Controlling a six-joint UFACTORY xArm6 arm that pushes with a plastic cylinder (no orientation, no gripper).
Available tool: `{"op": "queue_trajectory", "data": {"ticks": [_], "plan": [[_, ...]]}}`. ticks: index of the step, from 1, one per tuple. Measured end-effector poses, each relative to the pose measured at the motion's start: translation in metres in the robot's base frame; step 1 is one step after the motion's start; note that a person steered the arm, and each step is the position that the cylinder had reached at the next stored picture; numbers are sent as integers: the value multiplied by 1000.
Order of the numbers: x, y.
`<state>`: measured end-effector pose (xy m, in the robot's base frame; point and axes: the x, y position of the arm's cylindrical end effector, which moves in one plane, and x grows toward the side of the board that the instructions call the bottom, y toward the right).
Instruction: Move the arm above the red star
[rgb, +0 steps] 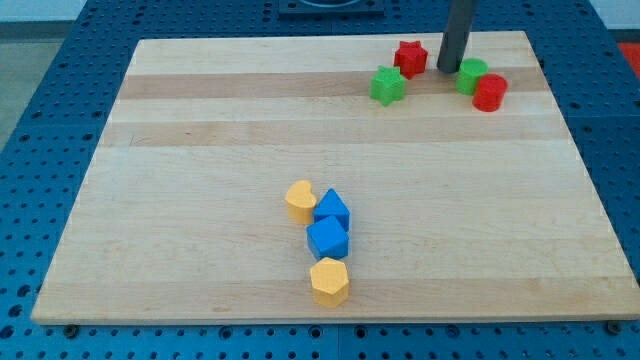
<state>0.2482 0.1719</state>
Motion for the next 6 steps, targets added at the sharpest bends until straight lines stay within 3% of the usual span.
{"op": "queue_trajectory", "data": {"ticks": [1, 2, 5, 6], "plan": [[-46, -5], [-55, -52], [7, -119], [-26, -123]]}}
